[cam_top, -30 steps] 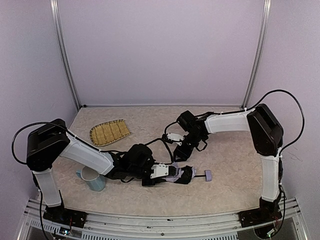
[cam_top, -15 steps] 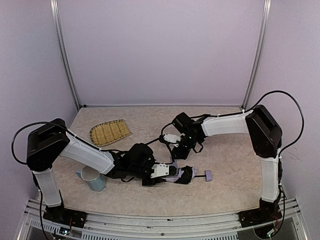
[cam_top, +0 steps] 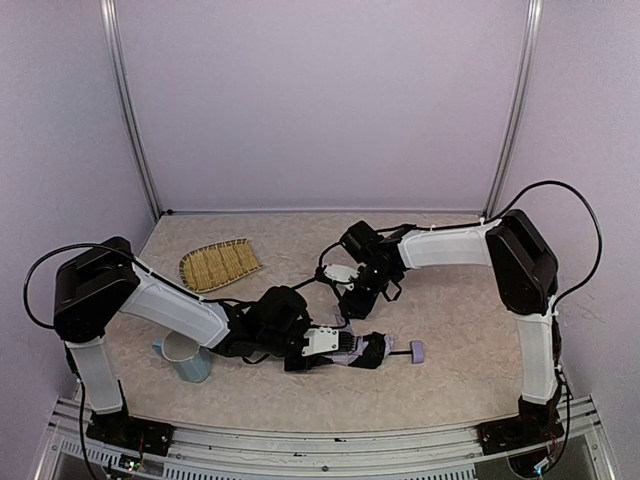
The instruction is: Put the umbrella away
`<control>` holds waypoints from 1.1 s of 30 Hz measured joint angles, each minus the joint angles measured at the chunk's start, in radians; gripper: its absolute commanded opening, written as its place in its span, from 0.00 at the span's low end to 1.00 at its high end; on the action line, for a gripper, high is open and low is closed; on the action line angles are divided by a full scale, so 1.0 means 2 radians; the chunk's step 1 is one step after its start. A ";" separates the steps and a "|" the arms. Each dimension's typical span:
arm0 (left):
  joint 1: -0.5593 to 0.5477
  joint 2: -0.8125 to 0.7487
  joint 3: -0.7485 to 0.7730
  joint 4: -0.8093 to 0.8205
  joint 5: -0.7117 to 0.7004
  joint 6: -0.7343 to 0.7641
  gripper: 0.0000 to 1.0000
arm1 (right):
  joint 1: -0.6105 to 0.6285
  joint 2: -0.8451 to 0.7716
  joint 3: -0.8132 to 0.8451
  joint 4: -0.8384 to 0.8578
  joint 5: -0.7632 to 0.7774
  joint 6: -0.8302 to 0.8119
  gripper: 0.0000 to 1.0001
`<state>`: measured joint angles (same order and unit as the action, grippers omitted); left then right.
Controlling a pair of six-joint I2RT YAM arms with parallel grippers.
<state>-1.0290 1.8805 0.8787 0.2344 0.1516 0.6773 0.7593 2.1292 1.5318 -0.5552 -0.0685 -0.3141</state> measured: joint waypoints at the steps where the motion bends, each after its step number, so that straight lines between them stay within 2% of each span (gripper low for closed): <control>1: 0.000 0.000 0.001 0.000 0.001 0.000 0.00 | 0.000 0.001 0.002 -0.002 -0.005 -0.004 0.59; 9: 0.000 0.001 0.002 -0.001 0.002 0.000 0.00 | -0.006 -0.008 0.005 -0.034 -0.055 -0.049 0.67; 13: 0.000 0.002 0.003 -0.002 0.003 0.000 0.00 | -0.012 -0.025 0.022 -0.040 -0.073 -0.065 0.80; 14: 0.000 0.002 0.004 -0.002 0.004 0.000 0.00 | -0.012 -0.027 0.025 -0.039 -0.078 -0.065 0.81; 22: 0.000 0.003 0.005 -0.002 0.007 0.000 0.00 | -0.012 -0.025 0.027 -0.034 -0.087 -0.081 0.73; 28: 0.000 0.005 0.006 -0.003 0.009 0.001 0.00 | -0.025 -0.010 0.024 -0.034 -0.071 -0.067 0.70; 33: 0.000 0.007 0.010 -0.005 0.014 0.001 0.00 | -0.031 -0.006 0.000 -0.023 -0.069 -0.065 0.63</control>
<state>-1.0290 1.8954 0.8993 0.2249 0.1791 0.6792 0.6975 2.1162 1.5322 -0.6022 -0.2058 -0.4435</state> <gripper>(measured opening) 0.358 0.667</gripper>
